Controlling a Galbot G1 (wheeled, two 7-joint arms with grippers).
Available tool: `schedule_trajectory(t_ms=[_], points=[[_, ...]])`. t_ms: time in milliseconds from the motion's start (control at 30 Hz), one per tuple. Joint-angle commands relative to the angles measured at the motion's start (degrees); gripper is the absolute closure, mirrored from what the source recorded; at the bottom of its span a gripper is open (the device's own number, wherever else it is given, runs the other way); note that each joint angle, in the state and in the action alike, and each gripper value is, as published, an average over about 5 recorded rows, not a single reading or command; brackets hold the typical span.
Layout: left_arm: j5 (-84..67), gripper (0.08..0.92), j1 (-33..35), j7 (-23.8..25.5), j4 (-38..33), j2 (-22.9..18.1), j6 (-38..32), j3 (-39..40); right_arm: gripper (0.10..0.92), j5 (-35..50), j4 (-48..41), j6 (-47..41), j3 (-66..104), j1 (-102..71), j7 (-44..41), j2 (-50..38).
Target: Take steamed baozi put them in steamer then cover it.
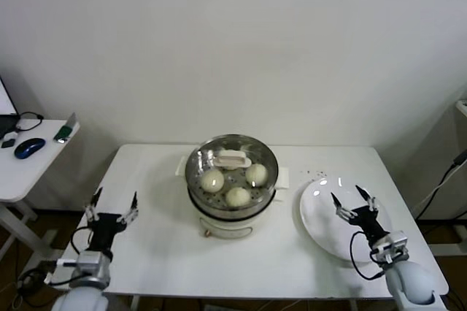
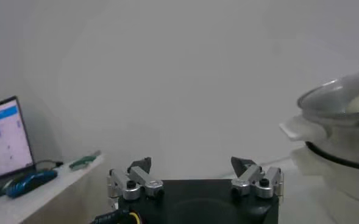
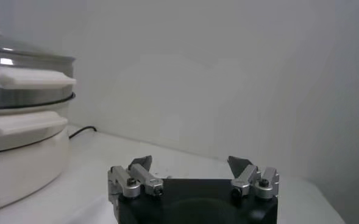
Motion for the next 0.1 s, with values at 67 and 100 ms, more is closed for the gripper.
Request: schedule_trajectory(t_ms=[67,100], points=[[-8.17,0.177,3.27,1.25,3.54,-1.89,-10.01,-4.46,0.203,1.05,1.70,0.08,0.38,-1.28,0.58,0.12],[-8.10,0.177,3.32,1.26,3.46,-1.96,-9.95,-4.40,0.203,1.02,1.75,0.08,0.38,-1.31,0.62,0.11]])
